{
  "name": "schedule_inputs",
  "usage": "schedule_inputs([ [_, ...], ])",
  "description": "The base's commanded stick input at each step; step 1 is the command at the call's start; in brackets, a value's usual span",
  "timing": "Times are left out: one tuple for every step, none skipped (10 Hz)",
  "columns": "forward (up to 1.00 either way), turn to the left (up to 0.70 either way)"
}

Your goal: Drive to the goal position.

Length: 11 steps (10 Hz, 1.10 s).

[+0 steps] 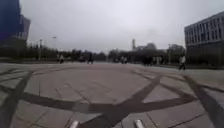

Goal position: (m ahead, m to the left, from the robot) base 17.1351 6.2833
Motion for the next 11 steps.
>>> schedule_inputs([
  [1.00, -0.29],
  [1.00, -0.05],
  [1.00, 0.00],
  [1.00, 0.00],
  [1.00, 0.00],
  [1.00, 0.00],
  [1.00, 0.00],
  [1.00, 0.00],
  [1.00, 0.00],
  [1.00, 0.00],
  [1.00, 0.00],
])
